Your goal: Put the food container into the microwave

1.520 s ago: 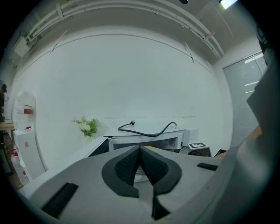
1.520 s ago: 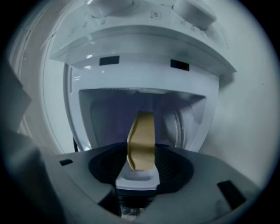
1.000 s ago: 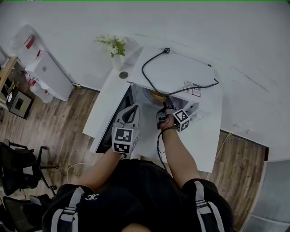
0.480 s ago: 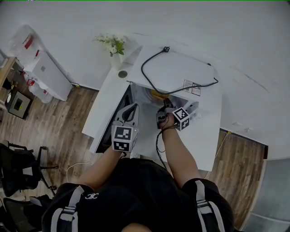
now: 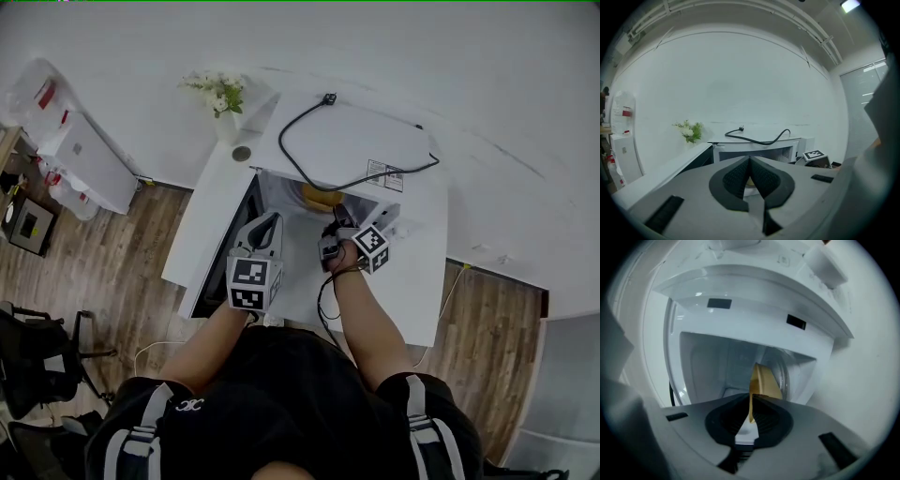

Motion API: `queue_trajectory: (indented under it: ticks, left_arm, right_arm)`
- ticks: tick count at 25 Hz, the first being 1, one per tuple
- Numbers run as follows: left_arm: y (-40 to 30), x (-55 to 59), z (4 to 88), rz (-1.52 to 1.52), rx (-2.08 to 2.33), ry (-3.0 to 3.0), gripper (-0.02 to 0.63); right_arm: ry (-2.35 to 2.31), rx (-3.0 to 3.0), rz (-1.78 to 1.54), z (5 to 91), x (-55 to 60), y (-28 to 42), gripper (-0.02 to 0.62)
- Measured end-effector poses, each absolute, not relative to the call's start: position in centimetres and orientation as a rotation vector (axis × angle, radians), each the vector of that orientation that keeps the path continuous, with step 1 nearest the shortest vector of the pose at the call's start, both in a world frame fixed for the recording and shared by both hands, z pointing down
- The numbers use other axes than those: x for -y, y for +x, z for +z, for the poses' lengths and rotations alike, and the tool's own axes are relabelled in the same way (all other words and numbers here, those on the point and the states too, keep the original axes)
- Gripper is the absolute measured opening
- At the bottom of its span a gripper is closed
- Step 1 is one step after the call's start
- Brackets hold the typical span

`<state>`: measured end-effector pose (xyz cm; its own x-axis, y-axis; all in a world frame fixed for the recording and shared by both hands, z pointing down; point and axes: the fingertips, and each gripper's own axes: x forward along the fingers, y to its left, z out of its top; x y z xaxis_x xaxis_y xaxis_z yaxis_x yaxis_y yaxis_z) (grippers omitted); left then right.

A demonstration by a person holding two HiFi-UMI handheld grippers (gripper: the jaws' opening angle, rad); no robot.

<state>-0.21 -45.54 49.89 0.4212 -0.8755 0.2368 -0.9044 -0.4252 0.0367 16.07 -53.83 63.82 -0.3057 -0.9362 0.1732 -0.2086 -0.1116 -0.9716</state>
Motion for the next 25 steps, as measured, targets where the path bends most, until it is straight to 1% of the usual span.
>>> queue_trajectory:
  ticks: [5,6,7,13,20,25]
  left_arm:
    - [0.4,45.6,50.0,0.263,1.573,2.519,0.015]
    - [0.5,45.6,50.0,0.262,1.570,2.520,0.015]
    - [0.6,45.5,50.0,0.261,1.568,2.521,0.015]
    - [1.1,45.3,49.9,0.245,1.558,2.521,0.015]
    - [2.7,45.1,50.2,0.246,1.508,2.538,0.015]
    - [4.2,44.8,50.3,0.252,1.463,2.562,0.015]
  right_arm:
    - [-1.285,-1.560,-1.463,63.7,53.2,16.4,0.034]
    - [-1.288,-1.574,-1.458,63.6,53.1,16.4,0.029]
    - [-1.294,-1.591,-1.450,63.3,52.9,16.4,0.004]
    - [-1.362,-1.835,-1.301,60.5,50.9,16.2,-0.002]
    - [-1.573,-2.184,-0.925,56.4,47.7,17.9,-0.003]
    - [-1.751,-2.380,-0.551,52.0,45.3,18.7,-0.003]
